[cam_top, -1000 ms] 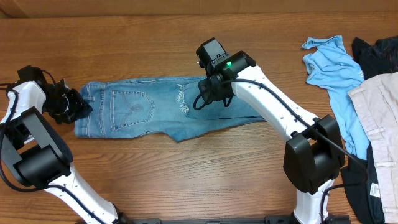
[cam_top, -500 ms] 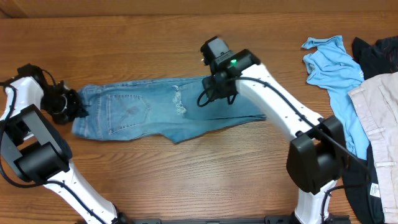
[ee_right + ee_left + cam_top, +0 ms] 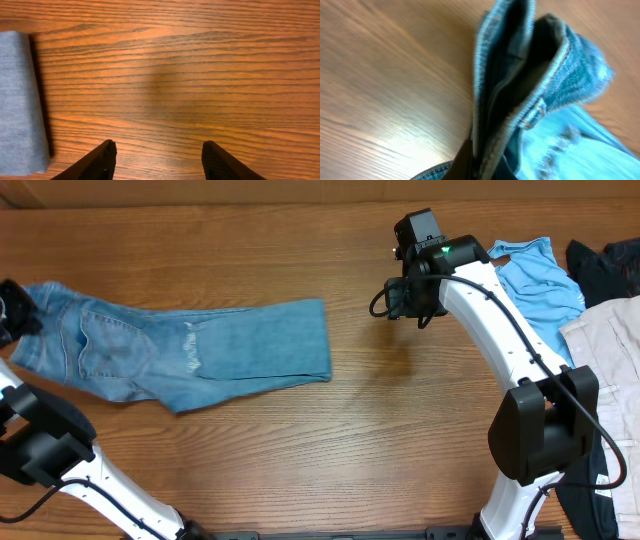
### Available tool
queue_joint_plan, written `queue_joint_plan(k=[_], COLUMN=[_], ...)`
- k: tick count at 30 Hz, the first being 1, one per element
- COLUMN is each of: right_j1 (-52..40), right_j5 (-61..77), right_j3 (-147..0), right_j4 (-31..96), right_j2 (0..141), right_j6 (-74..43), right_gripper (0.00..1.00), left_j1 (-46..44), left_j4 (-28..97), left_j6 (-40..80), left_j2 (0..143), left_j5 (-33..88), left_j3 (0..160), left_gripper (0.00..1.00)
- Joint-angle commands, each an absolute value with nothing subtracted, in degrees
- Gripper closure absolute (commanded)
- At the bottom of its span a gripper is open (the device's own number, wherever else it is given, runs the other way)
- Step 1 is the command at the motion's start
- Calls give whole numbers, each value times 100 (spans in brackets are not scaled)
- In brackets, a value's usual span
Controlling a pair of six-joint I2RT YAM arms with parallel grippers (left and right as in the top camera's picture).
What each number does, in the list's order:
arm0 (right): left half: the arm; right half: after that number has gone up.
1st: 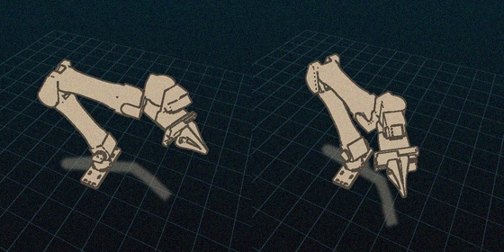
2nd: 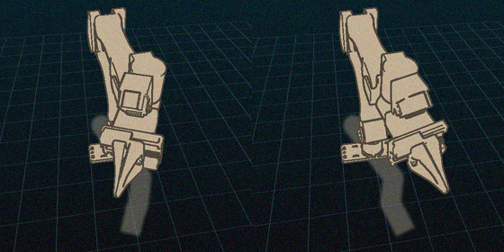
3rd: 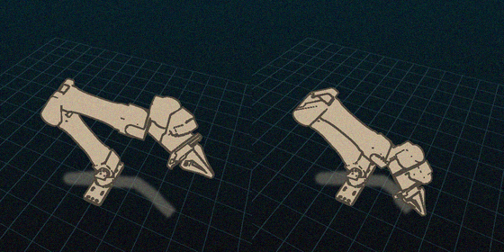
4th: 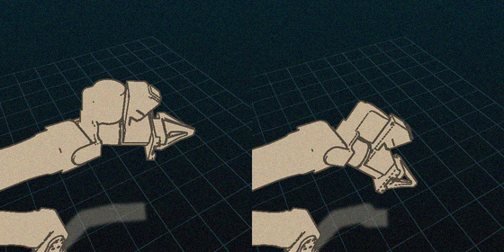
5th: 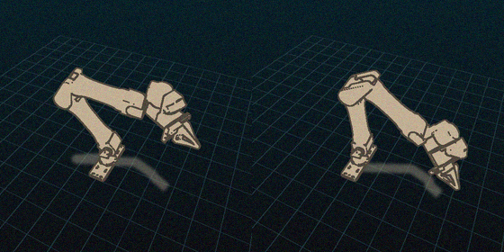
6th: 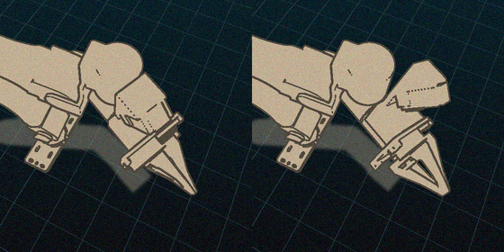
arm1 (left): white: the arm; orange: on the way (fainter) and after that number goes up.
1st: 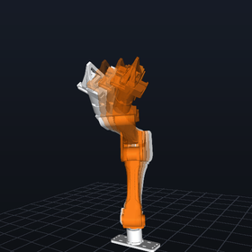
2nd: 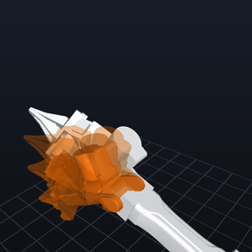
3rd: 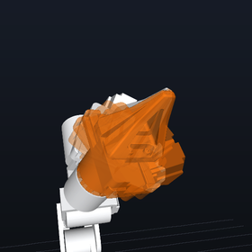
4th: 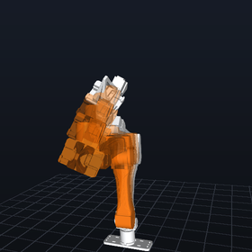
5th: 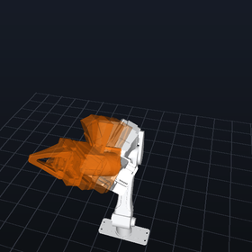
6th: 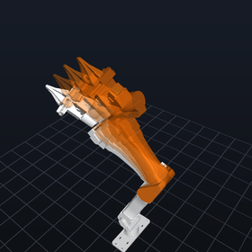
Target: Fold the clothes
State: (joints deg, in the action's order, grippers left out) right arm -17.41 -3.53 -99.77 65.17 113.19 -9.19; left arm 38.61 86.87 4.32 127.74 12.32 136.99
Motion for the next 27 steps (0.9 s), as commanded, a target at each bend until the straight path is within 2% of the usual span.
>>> queue_joint_plan(k=[1, 8, 18, 27], right_j1=[-1761, -1765, -2067, -2534], right_j5=[-268, 145, 891, 910], right_j3=[-10114, -9778, -8969, -8967], right_j4=[6488, 6412, 5540, 5354], right_j2=[11124, 11135, 11592, 12173], right_j6=[-941, -937, -854, -860], right_gripper=[41, 42, 43, 42], left_j1=[3385, 2134, 456, -154], left_j4=[9087, 9513, 9317, 9319], left_j6=[480, 628, 690, 692], left_j2=[12672, 12674, 12674, 12674], left_j5=[2434, 3048, 2342, 1931], left_j3=[14411, 14739, 14739, 14739], left_gripper=[96, 96, 96, 96])
